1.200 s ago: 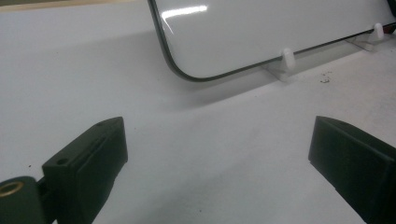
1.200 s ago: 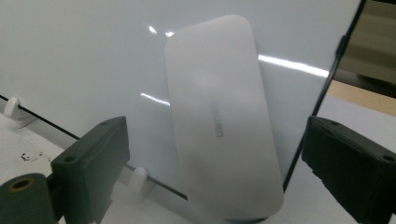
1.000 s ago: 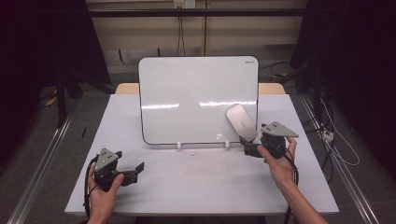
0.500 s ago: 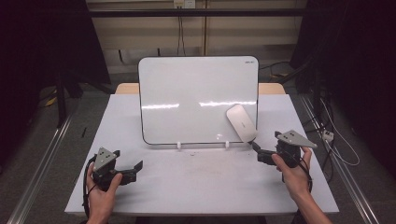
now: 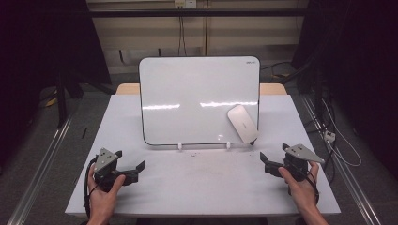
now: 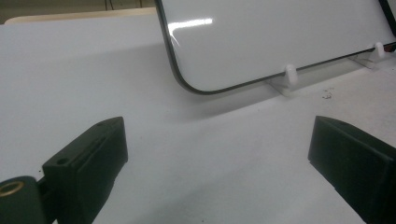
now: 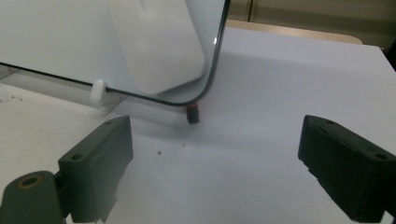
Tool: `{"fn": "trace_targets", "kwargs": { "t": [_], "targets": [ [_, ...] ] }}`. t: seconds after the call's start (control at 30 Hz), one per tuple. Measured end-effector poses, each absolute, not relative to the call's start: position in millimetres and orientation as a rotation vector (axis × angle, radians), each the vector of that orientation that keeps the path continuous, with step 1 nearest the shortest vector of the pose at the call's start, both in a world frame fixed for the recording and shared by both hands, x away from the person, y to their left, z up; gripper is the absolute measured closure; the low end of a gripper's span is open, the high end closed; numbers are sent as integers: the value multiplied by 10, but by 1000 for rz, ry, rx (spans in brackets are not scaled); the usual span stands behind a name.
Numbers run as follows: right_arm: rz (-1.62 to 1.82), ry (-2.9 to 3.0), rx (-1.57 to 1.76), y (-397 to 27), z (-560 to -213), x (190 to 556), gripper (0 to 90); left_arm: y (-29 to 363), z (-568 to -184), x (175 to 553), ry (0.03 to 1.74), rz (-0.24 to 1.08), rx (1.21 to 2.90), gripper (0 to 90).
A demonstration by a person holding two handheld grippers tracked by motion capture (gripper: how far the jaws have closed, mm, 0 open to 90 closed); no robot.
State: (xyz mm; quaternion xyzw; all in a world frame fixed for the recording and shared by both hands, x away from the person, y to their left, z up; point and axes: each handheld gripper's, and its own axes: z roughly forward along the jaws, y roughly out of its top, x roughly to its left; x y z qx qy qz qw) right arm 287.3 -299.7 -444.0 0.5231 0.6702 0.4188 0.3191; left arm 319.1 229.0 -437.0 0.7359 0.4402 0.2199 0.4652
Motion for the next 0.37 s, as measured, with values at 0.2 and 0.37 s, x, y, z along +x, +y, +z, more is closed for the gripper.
{"fn": "trace_targets", "kwargs": {
  "t": [0.2,0.37],
  "targets": [
    [1117,1750,1342,-2983,-4490,2810,99,2294,-4371,3181,1084,533,1810,47],
    [1120,1766,1365,-2989,-4478,2823,95,2306,-4379,3195,1103,537,1818,49]
  ]
}}
